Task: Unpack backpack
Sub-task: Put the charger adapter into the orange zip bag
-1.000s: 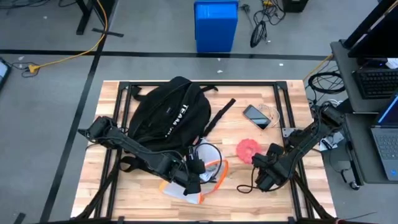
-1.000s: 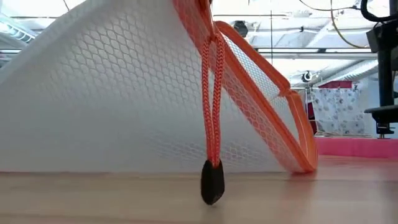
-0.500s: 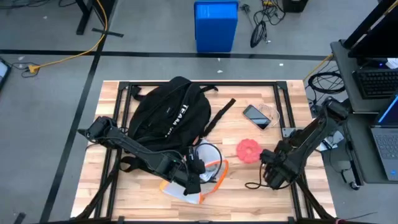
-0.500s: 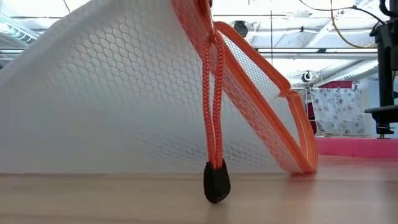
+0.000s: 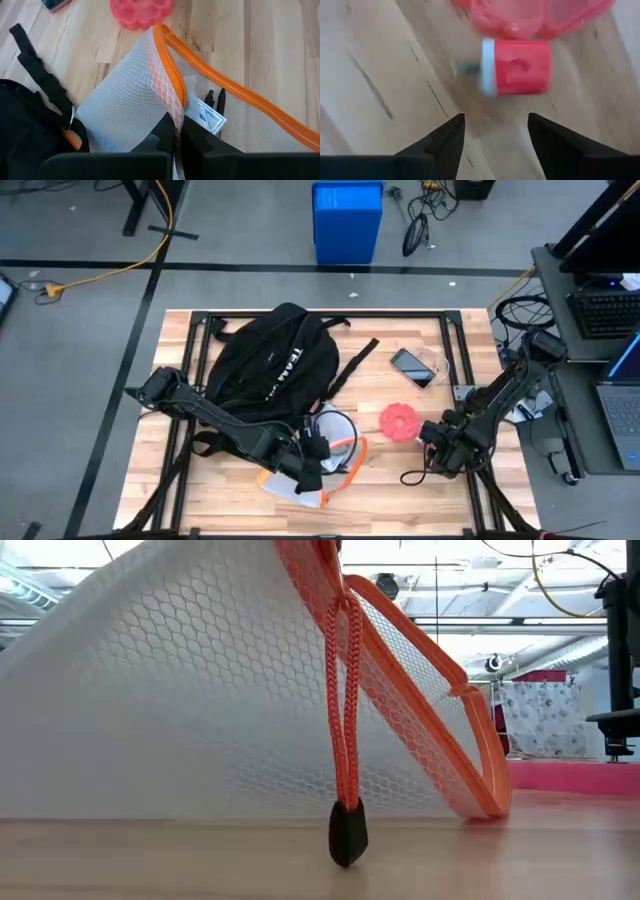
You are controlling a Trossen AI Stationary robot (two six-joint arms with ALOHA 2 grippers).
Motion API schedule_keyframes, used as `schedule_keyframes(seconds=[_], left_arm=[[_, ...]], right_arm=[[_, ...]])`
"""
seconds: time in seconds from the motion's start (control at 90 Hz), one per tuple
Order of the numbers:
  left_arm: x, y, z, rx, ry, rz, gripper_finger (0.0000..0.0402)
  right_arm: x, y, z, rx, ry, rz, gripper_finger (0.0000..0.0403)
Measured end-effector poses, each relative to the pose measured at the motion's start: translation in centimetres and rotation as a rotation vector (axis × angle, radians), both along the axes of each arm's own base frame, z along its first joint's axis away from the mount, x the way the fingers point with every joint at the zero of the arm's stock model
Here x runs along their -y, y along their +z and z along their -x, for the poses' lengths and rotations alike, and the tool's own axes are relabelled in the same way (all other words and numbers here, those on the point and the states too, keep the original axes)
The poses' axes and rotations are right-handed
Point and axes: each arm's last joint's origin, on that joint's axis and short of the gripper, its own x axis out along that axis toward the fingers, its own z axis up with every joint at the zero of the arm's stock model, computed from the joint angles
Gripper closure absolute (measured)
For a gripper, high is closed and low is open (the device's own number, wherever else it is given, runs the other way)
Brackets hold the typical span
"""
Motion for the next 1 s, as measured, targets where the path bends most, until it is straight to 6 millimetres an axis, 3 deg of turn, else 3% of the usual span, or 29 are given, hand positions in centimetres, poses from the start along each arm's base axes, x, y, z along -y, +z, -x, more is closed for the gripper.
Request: schedule_keyframes(seconds=[0.244,0.533,1.0], left_arm=[[0.0,0.0,0.0,-0.001,0.000,-0.001,0.0402],[0.0,0.0,0.0,0.000,0.000,0.000,0.0402],[0.0,0.0,0.0,0.000,0.001,0.000,0.0402]], right_arm=[[0.0,0.0,-0.1,0.007,0.044,0.005,0.0193],[0.3,0.3,-0.7,0.013,-0.034,-0.002,0.0192],[2.1,0.9,-2.8,0.061,-0.337,-0.022,0.0192]])
